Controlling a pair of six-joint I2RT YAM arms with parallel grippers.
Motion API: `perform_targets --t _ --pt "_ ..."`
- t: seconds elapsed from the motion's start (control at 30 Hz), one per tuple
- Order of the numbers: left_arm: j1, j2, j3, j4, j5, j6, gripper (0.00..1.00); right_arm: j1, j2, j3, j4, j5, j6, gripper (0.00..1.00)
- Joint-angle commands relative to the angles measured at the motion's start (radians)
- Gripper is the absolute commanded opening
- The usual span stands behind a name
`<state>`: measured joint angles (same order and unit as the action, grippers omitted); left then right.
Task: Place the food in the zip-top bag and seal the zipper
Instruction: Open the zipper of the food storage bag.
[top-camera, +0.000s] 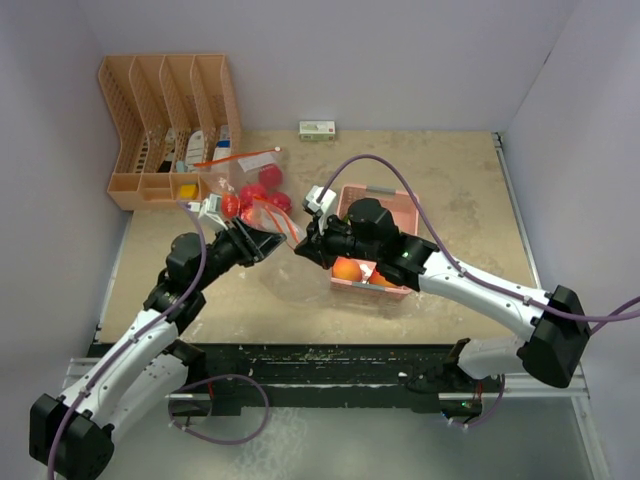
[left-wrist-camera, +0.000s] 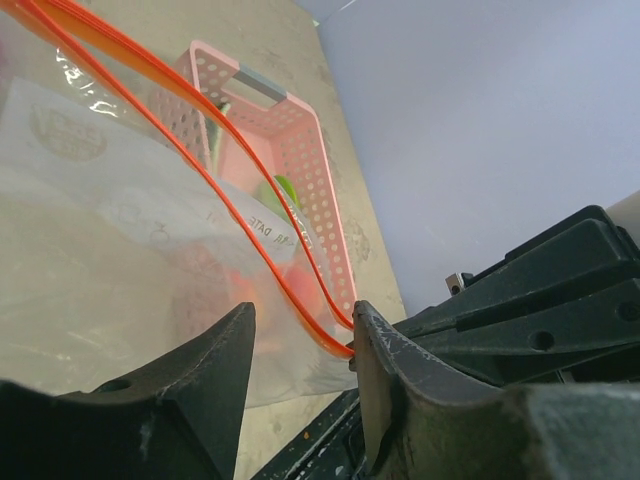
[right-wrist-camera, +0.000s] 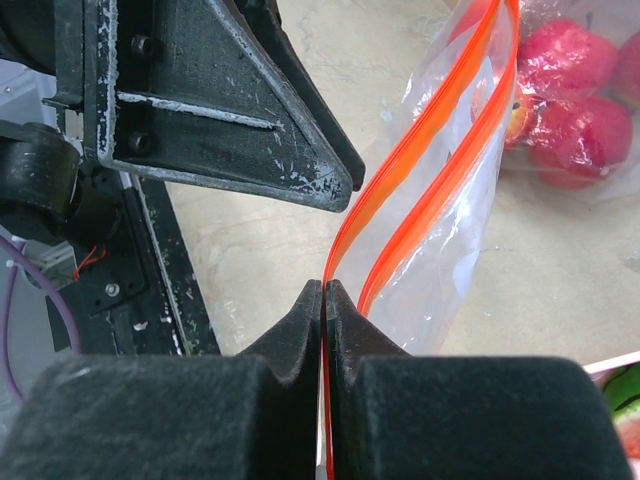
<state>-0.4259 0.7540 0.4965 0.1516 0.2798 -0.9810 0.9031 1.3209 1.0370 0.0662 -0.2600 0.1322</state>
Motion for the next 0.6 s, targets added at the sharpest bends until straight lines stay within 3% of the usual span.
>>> perform_targets --t 0.0,0.4,0.57 --pt "0.001 0.010 -0.009 0.082 -0.008 -0.009 0.48 0.005 -0.010 0.022 0.041 -0.030 0.015 0.02" --pt "0.000 0.079 -0.037 0.179 0.013 -0.030 0.30 0.005 -0.029 0.014 0.040 -0.025 0.016 0.02" --pt "0.001 0.081 -0.047 0.184 0.007 -0.030 0.29 0.005 -0.031 0.014 0.046 -0.030 0.022 0.02"
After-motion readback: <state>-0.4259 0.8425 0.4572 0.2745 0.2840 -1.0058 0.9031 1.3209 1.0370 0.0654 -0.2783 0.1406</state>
